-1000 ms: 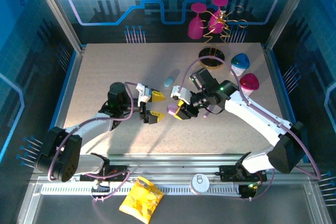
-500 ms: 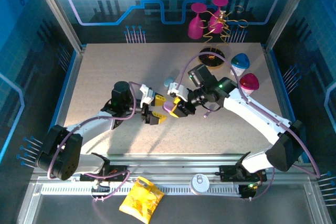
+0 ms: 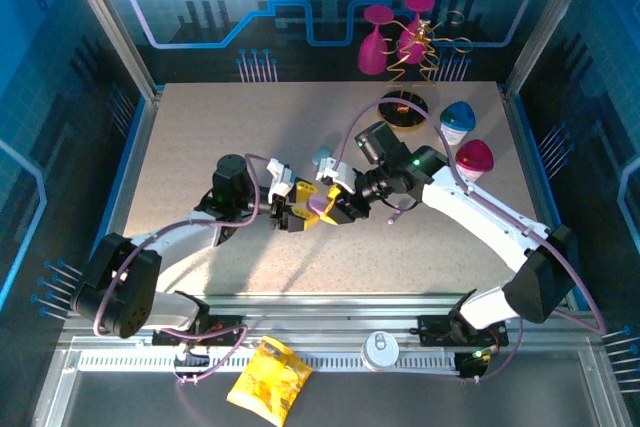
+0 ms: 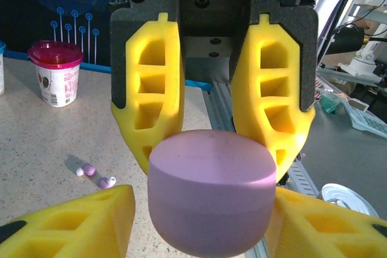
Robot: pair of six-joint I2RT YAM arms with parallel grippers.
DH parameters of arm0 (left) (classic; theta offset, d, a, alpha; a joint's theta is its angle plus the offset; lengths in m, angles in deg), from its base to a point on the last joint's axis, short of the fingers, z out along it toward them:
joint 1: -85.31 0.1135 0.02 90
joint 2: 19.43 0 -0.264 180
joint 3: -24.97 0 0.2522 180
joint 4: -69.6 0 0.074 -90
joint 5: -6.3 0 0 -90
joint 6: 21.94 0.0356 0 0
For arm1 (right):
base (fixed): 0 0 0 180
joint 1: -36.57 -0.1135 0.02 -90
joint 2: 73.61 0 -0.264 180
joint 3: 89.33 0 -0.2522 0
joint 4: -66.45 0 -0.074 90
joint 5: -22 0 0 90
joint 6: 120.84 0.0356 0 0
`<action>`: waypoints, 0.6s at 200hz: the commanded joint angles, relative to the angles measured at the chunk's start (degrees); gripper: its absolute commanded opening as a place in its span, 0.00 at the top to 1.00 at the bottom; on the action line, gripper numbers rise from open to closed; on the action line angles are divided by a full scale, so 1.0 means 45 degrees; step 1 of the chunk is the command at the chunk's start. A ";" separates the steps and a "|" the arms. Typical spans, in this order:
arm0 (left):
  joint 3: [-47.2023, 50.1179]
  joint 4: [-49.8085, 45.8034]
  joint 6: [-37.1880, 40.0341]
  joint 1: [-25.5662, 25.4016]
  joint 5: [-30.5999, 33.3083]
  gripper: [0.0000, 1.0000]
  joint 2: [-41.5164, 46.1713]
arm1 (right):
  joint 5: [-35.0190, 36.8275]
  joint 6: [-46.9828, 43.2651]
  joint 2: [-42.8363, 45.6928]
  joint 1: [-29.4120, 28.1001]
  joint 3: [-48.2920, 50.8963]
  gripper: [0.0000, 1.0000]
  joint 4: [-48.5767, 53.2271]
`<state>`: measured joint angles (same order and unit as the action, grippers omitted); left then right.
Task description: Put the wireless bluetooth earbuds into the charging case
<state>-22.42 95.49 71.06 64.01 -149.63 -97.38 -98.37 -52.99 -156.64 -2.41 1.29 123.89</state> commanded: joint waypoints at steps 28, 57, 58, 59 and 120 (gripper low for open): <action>-0.0262 0.0474 -0.0112 -0.0149 -0.0480 0.52 -0.0099 | -0.0235 -0.0330 -0.0083 -0.0165 -0.0267 0.82 0.0116; -0.0335 0.0483 -0.0155 -0.0149 -0.0702 0.61 -0.0192 | -0.0036 -0.0361 -0.0086 -0.0152 -0.0258 0.78 0.0094; -0.0337 0.0473 -0.0157 -0.0149 -0.0711 0.61 -0.0194 | -0.0032 -0.0356 -0.0086 -0.0149 -0.0263 0.78 0.0086; -0.0339 0.0479 -0.0169 -0.0149 -0.0706 0.61 -0.0195 | -0.0020 -0.0353 -0.0086 -0.0147 -0.0265 0.77 0.0082; -0.0117 0.1689 -0.0668 -0.0134 -0.0131 0.69 -0.0311 | -0.0152 0.0721 0.0765 0.0368 0.0534 0.42 -0.1410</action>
<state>-22.42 98.27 69.47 63.75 -150.55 -98.15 -97.89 -52.38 -156.07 -1.99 2.10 121.84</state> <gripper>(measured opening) 0.375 0.547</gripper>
